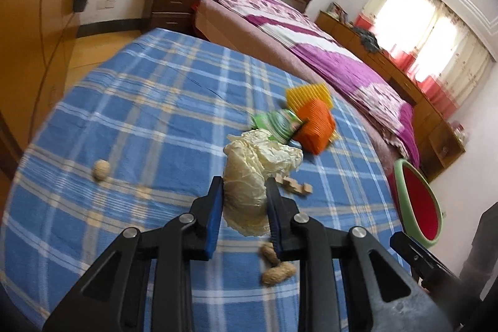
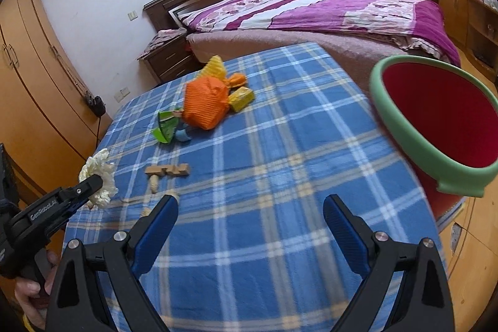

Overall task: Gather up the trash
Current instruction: 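Grasp the notched wooden block with the right tool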

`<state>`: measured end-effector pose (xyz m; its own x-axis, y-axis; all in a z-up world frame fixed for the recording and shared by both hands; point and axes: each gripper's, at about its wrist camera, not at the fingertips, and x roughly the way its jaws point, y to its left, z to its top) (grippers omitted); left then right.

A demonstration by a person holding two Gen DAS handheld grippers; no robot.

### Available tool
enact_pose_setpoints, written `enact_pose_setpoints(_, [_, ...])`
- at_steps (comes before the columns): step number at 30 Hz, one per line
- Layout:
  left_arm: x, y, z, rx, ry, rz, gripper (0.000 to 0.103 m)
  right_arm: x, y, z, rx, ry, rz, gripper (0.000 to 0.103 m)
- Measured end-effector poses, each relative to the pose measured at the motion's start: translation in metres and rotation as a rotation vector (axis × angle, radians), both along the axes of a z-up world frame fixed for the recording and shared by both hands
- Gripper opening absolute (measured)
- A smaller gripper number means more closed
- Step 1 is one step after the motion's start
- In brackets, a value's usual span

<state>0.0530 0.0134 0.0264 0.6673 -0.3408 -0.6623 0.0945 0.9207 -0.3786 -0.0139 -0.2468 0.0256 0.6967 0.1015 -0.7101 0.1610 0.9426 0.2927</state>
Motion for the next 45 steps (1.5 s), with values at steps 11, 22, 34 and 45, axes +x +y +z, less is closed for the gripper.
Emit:
enact_pose_setpoints(11, [0.005,0.042,-0.006,-0.006,0.003,0.095,0.027,0.047,0.065,-0.005,0.006,0.041,0.080,0.096])
enact_pose_setpoints(22, [0.008,0.074,-0.015,-0.021,0.004,0.158,0.027,0.086,0.108,-0.030,-0.050,0.102,0.088,0.096])
enact_pose_setpoints(34, [0.009,0.086,-0.022,-0.057,0.015,0.154,0.027,0.114,0.130,-0.045,-0.191,0.119,0.041,0.097])
enact_pose_setpoints(45, [0.010,0.087,-0.026,-0.063,0.028,0.155,0.027,0.116,0.130,-0.044,-0.259,0.123,0.016,0.079])
